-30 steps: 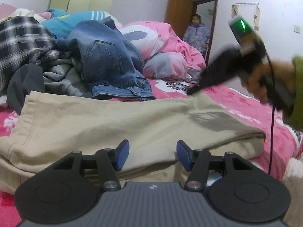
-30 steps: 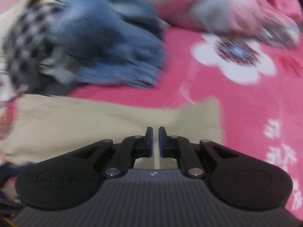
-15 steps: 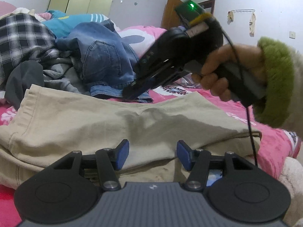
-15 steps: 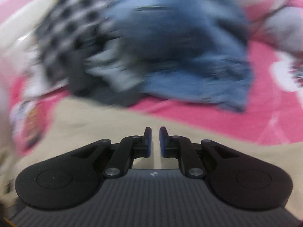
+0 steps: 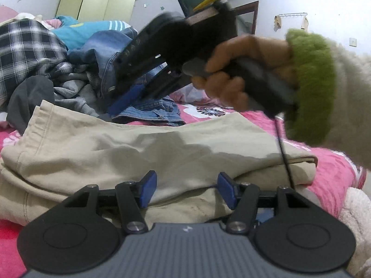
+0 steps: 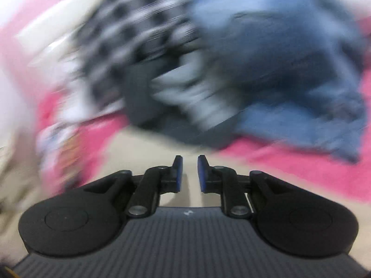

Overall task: Fold clothes
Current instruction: 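Smooth the folded khaki trousers flat with the open right gripper, then move the right gripper to the folded edge of the trousers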

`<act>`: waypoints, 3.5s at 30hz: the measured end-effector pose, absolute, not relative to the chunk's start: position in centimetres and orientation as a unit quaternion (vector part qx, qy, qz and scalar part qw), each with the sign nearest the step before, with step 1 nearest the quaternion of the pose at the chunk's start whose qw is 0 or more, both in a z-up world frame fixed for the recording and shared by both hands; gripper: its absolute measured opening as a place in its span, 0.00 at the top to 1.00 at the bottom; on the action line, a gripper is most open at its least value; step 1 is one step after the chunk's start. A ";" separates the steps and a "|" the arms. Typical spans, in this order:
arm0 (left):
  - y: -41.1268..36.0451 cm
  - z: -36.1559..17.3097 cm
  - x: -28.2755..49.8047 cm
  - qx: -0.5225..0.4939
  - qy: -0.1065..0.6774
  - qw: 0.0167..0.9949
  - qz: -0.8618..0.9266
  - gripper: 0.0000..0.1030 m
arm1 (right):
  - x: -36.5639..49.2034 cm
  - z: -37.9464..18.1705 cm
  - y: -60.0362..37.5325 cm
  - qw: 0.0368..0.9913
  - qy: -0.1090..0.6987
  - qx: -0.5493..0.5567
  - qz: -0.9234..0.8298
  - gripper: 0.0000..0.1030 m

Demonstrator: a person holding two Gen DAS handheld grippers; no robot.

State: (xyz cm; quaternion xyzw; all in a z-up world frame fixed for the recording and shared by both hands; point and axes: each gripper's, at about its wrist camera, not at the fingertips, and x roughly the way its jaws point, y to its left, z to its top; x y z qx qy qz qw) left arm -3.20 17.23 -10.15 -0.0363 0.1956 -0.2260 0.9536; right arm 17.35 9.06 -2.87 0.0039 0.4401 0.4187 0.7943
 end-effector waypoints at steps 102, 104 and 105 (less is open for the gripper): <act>22.1 -5.6 -5.9 -0.094 0.216 0.955 -0.177 0.38 | -5.3 -13.2 -24.1 0.818 0.209 0.537 0.000 0.51; 21.3 -5.6 -4.8 -0.086 0.215 0.956 -0.179 0.38 | -4.1 -14.0 -24.2 0.809 0.215 0.547 -0.003 0.50; 21.0 -5.6 -4.2 -0.083 0.216 0.956 -0.179 0.38 | -3.6 -14.4 -24.1 0.805 0.219 0.551 -0.004 0.50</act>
